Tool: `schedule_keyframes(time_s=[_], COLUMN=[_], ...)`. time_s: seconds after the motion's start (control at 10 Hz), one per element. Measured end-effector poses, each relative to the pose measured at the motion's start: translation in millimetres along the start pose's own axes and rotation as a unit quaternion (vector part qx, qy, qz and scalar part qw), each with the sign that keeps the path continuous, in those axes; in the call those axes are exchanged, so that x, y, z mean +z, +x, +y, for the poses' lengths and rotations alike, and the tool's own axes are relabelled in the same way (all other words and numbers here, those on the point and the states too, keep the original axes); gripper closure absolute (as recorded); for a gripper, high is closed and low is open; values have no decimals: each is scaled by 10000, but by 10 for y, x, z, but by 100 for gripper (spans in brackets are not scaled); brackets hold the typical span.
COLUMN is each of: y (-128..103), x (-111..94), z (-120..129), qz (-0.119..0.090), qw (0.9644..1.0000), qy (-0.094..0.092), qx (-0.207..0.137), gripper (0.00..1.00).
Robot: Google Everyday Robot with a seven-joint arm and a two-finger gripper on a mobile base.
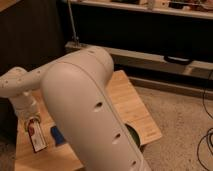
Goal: Place the eraser on the white sponge
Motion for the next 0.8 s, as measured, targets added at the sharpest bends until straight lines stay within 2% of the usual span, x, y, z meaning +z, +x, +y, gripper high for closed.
schedule_keyframes(time_s=[0.2, 0.4, 0.6, 0.8], y=[158, 220, 196, 163], x=[-145, -186, -102, 56], z=[-349, -496, -516, -649], qz=[-94, -95, 21, 122], qw=[9999, 9995, 9990, 9987], qy=[89, 255, 357, 422], qx=[-19, -187, -269, -250], gripper=[100, 100, 100, 100])
